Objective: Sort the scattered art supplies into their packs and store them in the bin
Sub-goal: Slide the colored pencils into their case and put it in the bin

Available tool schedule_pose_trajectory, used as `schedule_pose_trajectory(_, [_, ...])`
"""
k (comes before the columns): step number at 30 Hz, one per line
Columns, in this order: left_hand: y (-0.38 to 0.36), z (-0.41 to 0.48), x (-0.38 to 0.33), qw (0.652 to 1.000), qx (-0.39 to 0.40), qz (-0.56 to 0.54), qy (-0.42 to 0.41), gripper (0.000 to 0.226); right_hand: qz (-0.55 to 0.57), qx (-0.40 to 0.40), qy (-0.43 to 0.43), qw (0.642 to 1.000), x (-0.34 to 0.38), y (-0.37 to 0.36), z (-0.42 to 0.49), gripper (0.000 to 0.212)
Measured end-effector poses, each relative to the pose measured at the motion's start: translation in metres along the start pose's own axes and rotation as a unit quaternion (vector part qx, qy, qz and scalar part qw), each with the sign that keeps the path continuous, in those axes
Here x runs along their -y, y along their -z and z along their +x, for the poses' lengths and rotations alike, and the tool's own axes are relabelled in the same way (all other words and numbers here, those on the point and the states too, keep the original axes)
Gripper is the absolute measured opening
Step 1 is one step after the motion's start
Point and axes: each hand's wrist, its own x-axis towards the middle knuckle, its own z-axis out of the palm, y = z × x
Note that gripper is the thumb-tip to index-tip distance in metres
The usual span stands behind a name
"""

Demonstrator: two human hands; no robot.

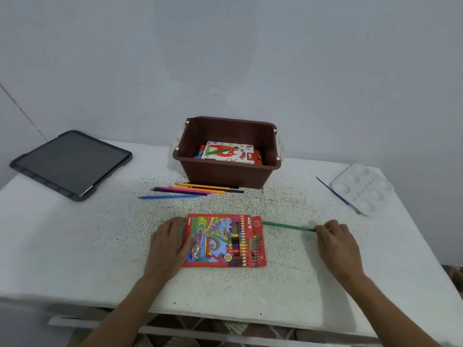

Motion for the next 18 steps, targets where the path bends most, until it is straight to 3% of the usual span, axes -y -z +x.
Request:
schedule_pose_trajectory(10, [0.001,0.000,0.001,0.999,0.025,0.022,-0.009,0.051,-0.005,-0.062,0.043,0.997,0.014,0.006,0.010,0.026])
schedule_pose_trajectory(18, [0.003,-0.001,-0.003,0.999,0.037,0.014,0.004,0.057,0.019,-0.024,0.093,0.995,0.031,-0.010,0.010,0.034])
